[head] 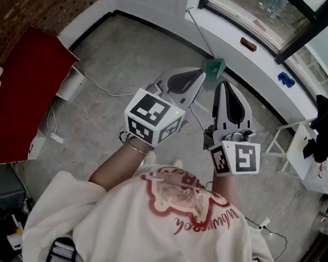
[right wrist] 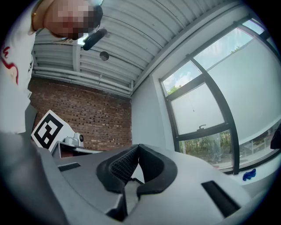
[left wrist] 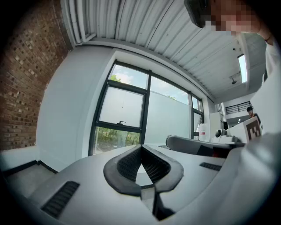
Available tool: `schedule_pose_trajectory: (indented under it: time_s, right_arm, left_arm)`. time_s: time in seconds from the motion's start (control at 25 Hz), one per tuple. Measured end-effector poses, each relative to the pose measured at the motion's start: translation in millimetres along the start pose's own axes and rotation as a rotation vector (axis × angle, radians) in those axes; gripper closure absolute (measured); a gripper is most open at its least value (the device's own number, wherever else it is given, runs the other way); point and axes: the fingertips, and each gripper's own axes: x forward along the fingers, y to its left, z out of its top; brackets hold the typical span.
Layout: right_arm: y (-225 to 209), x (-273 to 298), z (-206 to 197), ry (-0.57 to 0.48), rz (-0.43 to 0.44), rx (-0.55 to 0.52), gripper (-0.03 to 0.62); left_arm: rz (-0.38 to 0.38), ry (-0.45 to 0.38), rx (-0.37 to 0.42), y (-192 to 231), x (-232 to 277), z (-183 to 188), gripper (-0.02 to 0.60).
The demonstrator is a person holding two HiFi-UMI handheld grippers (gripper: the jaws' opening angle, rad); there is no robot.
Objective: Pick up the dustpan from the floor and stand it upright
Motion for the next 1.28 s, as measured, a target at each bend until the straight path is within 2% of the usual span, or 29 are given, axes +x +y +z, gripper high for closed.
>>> schedule_pose_trajectory:
  time_s: [0.24, 0.44, 0.68, 1.08, 1.28]
  right_arm:
    - [6, 2, -1, -0.003, 0.0, 0.003, 0.569]
    - [12, 3, 1, -0.008, -0.004, 0.0, 0.569]
    - [4, 1, 0, 0.0, -0.019, 0.006, 0.569]
    - [-27, -12, 3, -0.012, -0.013, 0.0, 0.569]
    - [-53, -17, 1, -0.004, 0.004, 0.013, 0.569]
  left_arm:
    - [0.012, -0.072, -0.01, 8, -11, 14, 0.563]
    - [-0.001, -0.054, 0.003, 7, -17, 6, 0.563]
    - [-0.034, -0.056, -0.021, -1, -15, 1, 0.563]
    - [-0.044, -0.094, -0.042, -24, 7, -2, 0.563]
    - [-0.008, -0.096, -0.025, -36, 25, -9, 0.563]
